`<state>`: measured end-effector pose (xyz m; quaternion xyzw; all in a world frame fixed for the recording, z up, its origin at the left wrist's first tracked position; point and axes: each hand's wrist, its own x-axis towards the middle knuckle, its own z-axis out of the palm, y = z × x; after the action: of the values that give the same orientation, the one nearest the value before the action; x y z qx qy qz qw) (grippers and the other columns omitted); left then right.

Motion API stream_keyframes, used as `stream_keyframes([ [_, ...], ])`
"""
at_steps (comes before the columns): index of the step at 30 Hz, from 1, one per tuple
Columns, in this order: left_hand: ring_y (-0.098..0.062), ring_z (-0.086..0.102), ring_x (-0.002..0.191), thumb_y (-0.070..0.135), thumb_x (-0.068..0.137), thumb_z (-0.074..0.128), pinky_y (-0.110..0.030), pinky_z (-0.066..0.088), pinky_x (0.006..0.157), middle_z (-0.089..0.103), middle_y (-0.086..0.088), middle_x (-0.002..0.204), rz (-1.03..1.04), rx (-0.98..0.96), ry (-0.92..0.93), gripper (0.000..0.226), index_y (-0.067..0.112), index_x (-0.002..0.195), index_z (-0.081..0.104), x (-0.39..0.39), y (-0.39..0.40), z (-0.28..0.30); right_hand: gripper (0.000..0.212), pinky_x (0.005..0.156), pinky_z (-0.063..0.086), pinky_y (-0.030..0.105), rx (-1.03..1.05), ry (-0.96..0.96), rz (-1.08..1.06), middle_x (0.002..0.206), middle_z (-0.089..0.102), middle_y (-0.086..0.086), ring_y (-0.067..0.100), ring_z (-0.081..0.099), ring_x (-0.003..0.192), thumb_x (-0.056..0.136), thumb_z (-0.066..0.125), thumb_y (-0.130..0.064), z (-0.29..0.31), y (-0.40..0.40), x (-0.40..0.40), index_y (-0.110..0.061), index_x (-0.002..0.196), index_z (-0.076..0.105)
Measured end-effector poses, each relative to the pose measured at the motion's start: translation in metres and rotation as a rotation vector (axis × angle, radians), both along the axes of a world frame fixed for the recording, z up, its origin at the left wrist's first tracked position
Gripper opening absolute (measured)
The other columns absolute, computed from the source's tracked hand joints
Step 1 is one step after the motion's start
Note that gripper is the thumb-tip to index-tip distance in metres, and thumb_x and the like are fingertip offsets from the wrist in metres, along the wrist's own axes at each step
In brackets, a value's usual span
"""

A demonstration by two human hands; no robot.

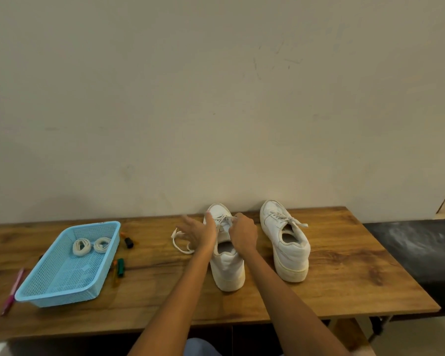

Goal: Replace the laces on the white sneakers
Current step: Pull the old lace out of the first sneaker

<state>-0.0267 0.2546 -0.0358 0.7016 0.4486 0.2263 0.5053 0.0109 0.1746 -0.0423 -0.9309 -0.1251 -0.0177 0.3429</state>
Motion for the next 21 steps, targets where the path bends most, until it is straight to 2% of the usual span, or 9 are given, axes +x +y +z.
stream_keyframes([
  [2,-0.036,0.013,0.141,0.041,0.086,0.059,-0.058,0.031,0.105,0.021,-0.012,0.152,-0.16,0.28,0.005,0.068,0.014,0.142,0.031,0.003,-0.009,-0.005,0.016,0.065,0.038,0.026,0.022,-0.013,-0.01,0.1,0.066,0.011,0.022,0.059,0.086,0.096,0.042,-0.013,0.001,0.0,-0.001,-0.007,0.093,0.057],
  [3,-0.032,0.022,0.138,0.039,0.084,0.062,-0.055,0.035,0.103,0.03,-0.009,0.147,-0.217,0.392,0.009,0.063,0.016,0.137,0.039,0.005,-0.011,-0.007,0.018,0.065,0.037,0.027,0.036,-0.02,-0.015,0.099,0.066,0.012,0.021,0.057,0.083,0.097,0.041,-0.016,0.001,-0.001,-0.002,-0.009,0.089,0.055],
  [6,-0.024,0.046,0.121,0.023,0.087,0.062,-0.039,0.044,0.094,0.052,-0.004,0.129,-0.293,0.509,0.016,0.037,0.015,0.122,0.054,0.007,-0.01,-0.012,0.022,0.065,0.036,0.025,0.033,-0.031,-0.02,0.099,0.066,0.01,0.023,0.06,0.089,0.097,0.044,-0.022,0.0,-0.001,-0.001,-0.006,0.096,0.059],
  [8,-0.024,0.053,0.109,0.019,0.087,0.06,-0.038,0.049,0.083,0.06,-0.005,0.115,-0.22,0.448,0.052,0.02,0.014,0.106,0.063,0.006,-0.006,-0.017,0.019,0.065,0.036,0.024,0.012,-0.032,-0.02,0.102,0.066,0.009,0.023,0.061,0.093,0.096,0.047,-0.02,-0.001,0.0,-0.001,-0.006,0.101,0.059],
  [10,-0.025,0.056,0.101,0.019,0.084,0.063,-0.039,0.051,0.074,0.063,-0.005,0.105,-0.115,0.348,0.042,0.011,0.014,0.093,0.064,0.005,-0.003,-0.021,0.017,0.066,0.037,0.024,0.004,-0.038,-0.025,0.103,0.065,0.009,0.023,0.061,0.094,0.096,0.048,-0.018,-0.002,0.002,0.0,-0.006,0.103,0.059],
  [13,-0.026,0.058,0.095,0.024,0.081,0.067,-0.037,0.051,0.072,0.063,-0.006,0.1,-0.081,0.316,0.014,0.015,0.014,0.09,0.061,0.005,-0.005,-0.021,0.018,0.067,0.04,0.025,0.022,-0.044,-0.032,0.105,0.065,0.01,0.023,0.061,0.095,0.096,0.048,-0.017,-0.006,0.001,0.001,-0.006,0.104,0.059],
  [15,-0.026,0.059,0.091,0.026,0.084,0.063,-0.037,0.05,0.073,0.064,-0.006,0.097,-0.09,0.31,0.01,0.014,0.014,0.09,0.061,0.006,-0.006,-0.021,0.02,0.071,0.044,0.027,-0.039,-0.085,0.004,0.11,0.063,0.01,0.023,0.059,0.099,0.096,0.047,-0.014,-0.004,0.001,0.001,-0.007,0.112,0.057],
  [18,-0.026,0.061,0.089,0.028,0.088,0.054,-0.037,0.05,0.077,0.067,-0.004,0.095,-0.056,0.112,-0.019,0.019,0.014,0.094,0.064,0.006,-0.003,-0.022,0.039,0.084,0.045,0.03,-0.285,-0.216,0.152,0.129,0.044,0.013,0.026,0.044,0.117,0.095,0.045,-0.008,0.002,0.004,-0.003,-0.016,0.133,0.042],
  [21,-0.027,0.063,0.09,0.026,0.088,0.051,-0.038,0.051,0.079,0.069,-0.006,0.095,-0.009,-0.112,-0.071,0.023,0.012,0.097,0.067,0.007,0.002,-0.023,0.036,0.092,0.043,0.033,-0.558,-0.357,0.276,0.138,0.033,0.015,0.029,0.033,0.127,0.096,0.047,-0.015,0.008,0.011,-0.004,-0.016,0.131,0.043],
])
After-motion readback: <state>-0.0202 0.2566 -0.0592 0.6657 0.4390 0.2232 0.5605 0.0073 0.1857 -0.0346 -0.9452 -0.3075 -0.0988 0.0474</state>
